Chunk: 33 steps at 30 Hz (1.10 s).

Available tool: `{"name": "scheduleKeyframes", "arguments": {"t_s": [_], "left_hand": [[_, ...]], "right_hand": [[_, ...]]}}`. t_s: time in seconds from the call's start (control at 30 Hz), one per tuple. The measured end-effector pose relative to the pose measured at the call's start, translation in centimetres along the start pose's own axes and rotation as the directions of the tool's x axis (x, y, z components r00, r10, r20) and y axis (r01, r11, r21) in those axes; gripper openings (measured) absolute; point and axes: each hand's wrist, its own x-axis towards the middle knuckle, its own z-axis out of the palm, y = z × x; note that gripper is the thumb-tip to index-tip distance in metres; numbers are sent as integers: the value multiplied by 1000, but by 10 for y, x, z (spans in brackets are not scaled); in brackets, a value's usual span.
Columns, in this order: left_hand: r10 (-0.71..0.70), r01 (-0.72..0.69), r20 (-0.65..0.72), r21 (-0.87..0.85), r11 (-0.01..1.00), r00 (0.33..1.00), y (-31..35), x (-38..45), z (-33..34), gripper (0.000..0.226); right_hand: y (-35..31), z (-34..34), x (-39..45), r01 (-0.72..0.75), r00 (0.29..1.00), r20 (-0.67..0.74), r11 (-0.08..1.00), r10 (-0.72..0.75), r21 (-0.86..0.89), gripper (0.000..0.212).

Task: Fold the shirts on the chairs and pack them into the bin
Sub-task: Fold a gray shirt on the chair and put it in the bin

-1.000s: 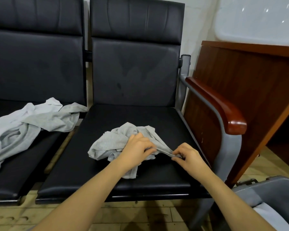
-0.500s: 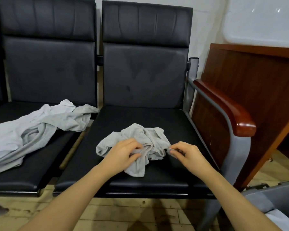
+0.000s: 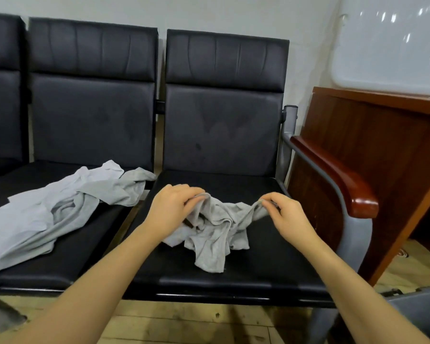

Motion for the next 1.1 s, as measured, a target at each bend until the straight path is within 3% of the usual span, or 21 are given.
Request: {"name": "scheduleKeyframes", "arguments": {"t_s": [0.2, 0.53, 0.7, 0.83, 0.93, 1.1], "left_hand": [[171, -148, -84, 233, 961, 982, -13, 75, -49, 32], [155, -101, -215, 242, 965, 964, -5, 163, -114, 34], [-87, 91, -236, 7, 996, 968, 10, 193, -139, 23], [-158, 137, -239, -101, 985, 958, 8, 205, -145, 24], [-237, 183, -210, -248, 951, 949, 9, 209, -145, 26], [-337, 288, -57, -397, 872, 940, 3, 204, -142, 22]], "right_hand": [[-49, -38, 57, 50, 988, -142, 999, -52, -19, 21], [-111, -116, 132, 95, 930, -349, 993, -111, -65, 20], [-130, -150, 151, 117, 901, -419, 993, -110, -10, 19], [-131, -159, 158, 132, 894, -440, 988, -85, 78, 21], [-130, -162, 159, 126, 900, -436, 970, -24, 208, 29], [-124, -154, 154, -13, 925, -361, 959, 119, 285, 26]]}}
